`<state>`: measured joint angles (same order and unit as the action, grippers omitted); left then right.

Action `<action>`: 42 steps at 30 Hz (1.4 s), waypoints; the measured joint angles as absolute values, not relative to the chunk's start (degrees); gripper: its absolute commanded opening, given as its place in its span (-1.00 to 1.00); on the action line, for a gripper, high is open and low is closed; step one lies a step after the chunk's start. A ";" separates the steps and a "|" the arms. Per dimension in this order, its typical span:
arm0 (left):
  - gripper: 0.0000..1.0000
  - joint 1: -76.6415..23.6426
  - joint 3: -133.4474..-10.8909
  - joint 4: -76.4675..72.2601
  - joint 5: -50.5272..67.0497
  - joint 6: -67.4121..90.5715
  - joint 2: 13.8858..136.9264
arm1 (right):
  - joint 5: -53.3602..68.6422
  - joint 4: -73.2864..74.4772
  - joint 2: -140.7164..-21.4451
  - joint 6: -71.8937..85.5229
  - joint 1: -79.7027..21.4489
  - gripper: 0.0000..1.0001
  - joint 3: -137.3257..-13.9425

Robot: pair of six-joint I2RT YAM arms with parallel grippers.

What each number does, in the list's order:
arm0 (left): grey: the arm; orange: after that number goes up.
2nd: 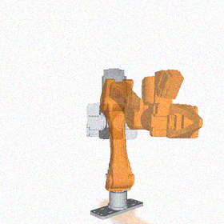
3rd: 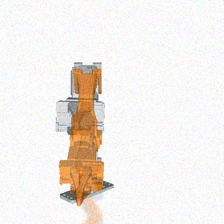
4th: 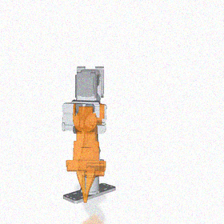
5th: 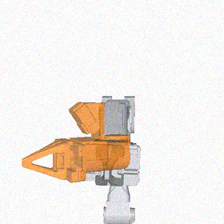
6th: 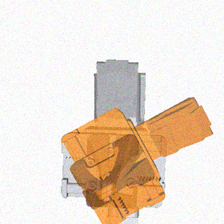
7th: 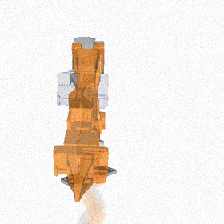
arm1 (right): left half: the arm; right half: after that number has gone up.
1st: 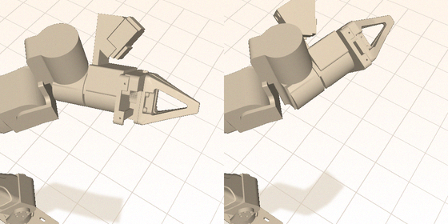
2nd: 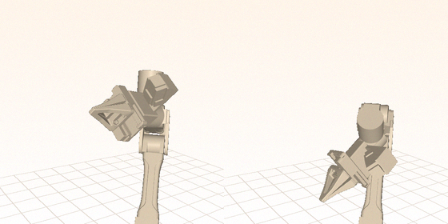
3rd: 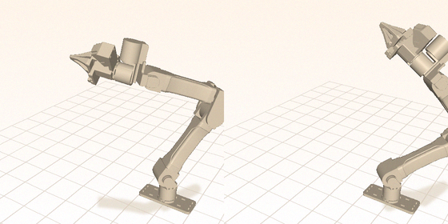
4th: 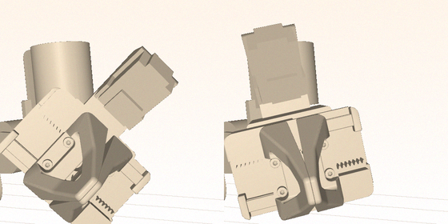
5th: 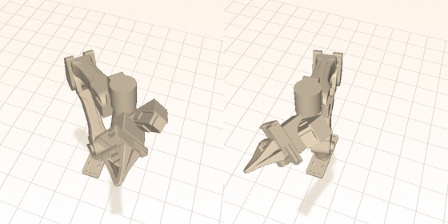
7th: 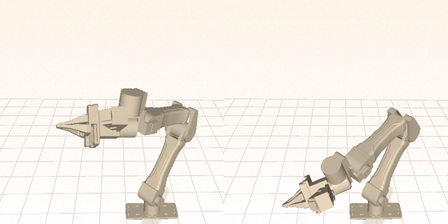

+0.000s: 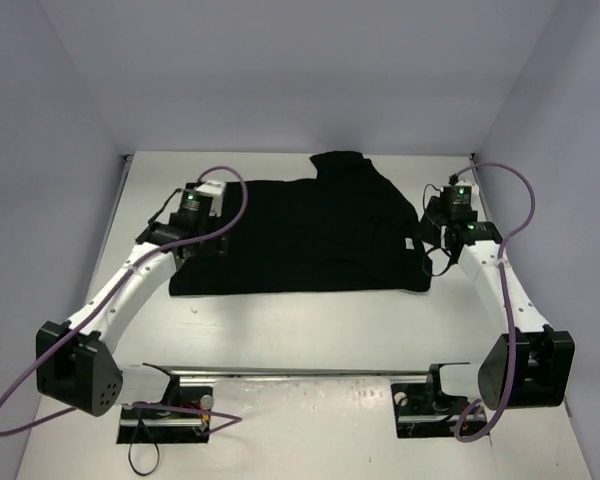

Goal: Fold and stack the t-shirts
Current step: Fold the flattened tshirt in 1/3 of the way

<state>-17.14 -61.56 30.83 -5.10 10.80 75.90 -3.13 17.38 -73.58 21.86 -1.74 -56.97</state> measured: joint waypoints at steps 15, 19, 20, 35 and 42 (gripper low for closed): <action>0.19 -36.61 -72.28 20.96 -4.65 -0.88 89.18 | 6.96 17.88 -86.52 21.83 -2.80 -0.35 -60.36; 0.19 -35.74 -68.44 20.54 -5.92 1.34 89.56 | 7.59 16.98 -89.59 21.81 -5.53 -0.34 -61.57; 0.19 -35.29 -67.24 20.64 -6.03 2.17 89.56 | 7.64 16.54 -90.73 21.64 -6.95 -0.34 -62.25; 0.19 -26.73 -58.98 24.29 -5.70 7.73 87.27 | 4.86 12.99 -101.36 20.89 -18.10 -0.29 -64.69; 0.19 -25.80 -57.33 24.61 -5.30 8.11 86.24 | 0.13 12.68 -101.80 26.96 -19.75 -0.30 -64.65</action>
